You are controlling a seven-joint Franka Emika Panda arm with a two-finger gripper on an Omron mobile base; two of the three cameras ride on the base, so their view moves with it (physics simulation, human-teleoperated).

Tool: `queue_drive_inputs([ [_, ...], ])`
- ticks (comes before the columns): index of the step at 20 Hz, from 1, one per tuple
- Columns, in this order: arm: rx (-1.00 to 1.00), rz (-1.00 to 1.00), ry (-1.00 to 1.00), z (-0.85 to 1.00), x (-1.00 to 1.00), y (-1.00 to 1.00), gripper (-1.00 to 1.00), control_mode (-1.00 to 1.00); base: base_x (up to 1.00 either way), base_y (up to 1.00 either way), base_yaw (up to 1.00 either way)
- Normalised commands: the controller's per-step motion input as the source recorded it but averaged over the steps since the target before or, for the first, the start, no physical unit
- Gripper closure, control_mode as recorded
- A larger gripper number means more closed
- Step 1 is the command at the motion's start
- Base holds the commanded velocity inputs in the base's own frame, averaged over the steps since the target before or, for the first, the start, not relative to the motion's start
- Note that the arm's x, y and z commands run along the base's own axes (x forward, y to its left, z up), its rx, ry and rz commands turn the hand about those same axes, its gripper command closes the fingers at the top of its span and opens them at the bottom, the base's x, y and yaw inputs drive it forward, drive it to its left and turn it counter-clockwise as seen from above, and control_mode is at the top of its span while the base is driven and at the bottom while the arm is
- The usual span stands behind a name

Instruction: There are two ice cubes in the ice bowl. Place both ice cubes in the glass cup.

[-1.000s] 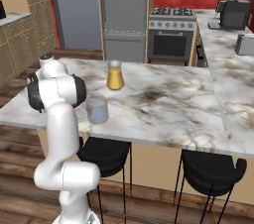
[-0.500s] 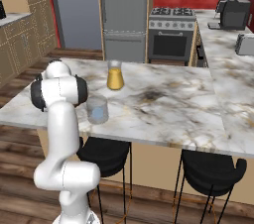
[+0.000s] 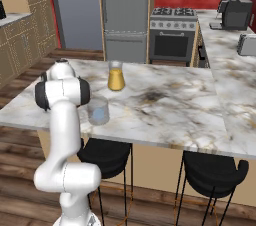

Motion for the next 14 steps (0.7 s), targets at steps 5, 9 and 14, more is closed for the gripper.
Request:
queue_drive_inputs([
  [5,0.0,0.0,0.07,-0.08,0.28,0.0,-1.0,-1.0,0.0,0.0,0.0],
  [9,-0.02,0.0,0.08,-0.11,0.12,0.13,-1.0,-1.0,0.0,0.0,0.0],
  [14,-0.03,0.0,0.08,-0.26,-0.11,0.14,-1.0,-1.0,0.0,0.0,0.0],
])
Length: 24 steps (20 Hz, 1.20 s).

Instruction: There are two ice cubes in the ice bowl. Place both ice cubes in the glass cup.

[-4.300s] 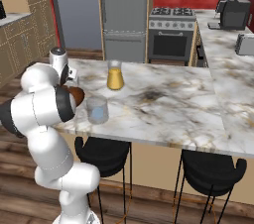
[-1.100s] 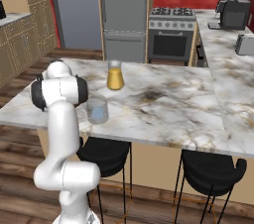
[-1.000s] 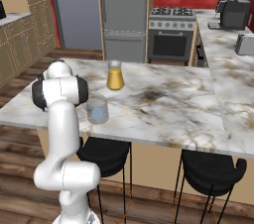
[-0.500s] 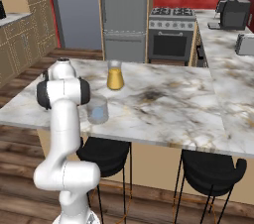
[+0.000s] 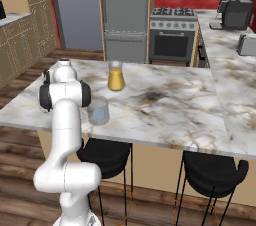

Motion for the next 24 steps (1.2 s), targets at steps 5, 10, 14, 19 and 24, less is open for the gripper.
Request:
queue_drive_inputs([
  [5,-0.02,0.0,0.07,-0.25,-0.05,0.04,1.0,-1.0,0.0,0.0,0.0],
  [10,0.0,0.0,-0.01,0.0,-0.08,0.0,1.0,-1.0,0.0,0.0,0.0],
  [14,0.0,-0.02,-0.18,0.31,-0.74,-0.1,1.0,-1.0,0.0,0.0,0.0],
  [19,0.03,-0.07,-0.26,0.9,-0.8,-0.4,1.0,-1.0,0.0,0.0,0.0],
  [24,0.09,-0.08,-0.16,0.89,-0.62,-0.93,1.0,-1.0,0.0,0.0,0.0],
])
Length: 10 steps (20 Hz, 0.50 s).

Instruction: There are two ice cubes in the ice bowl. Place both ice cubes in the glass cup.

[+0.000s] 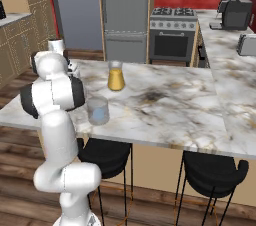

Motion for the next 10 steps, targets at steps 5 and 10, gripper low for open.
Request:
queue_drive_inputs([
  [5,0.07,-0.14,0.01,0.45,-0.03,-0.92,1.0,-1.0,0.0,0.0,0.0],
  [10,0.0,-0.18,0.12,0.1,0.0,-0.79,1.0,-1.0,0.0,0.0,0.0],
])
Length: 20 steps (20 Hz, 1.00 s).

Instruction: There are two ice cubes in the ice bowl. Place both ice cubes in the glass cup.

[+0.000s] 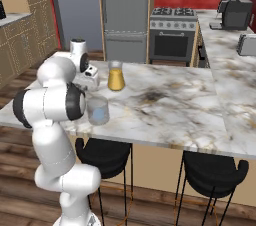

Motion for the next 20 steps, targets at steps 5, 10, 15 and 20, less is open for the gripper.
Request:
queue_drive_inputs([
  [5,-0.02,-0.08,0.07,0.0,0.02,-0.44,1.0,-1.0,0.0,0.0,0.0],
  [10,-0.01,0.0,0.0,-0.02,0.06,0.0,1.0,-1.0,0.0,0.0,0.0],
  [15,-0.06,0.0,-0.03,-0.24,-0.2,-0.3,1.0,-1.0,0.0,0.0,0.0],
  [20,-0.03,0.0,-0.03,-0.08,-0.03,-0.28,1.0,-1.0,0.0,0.0,0.0],
])
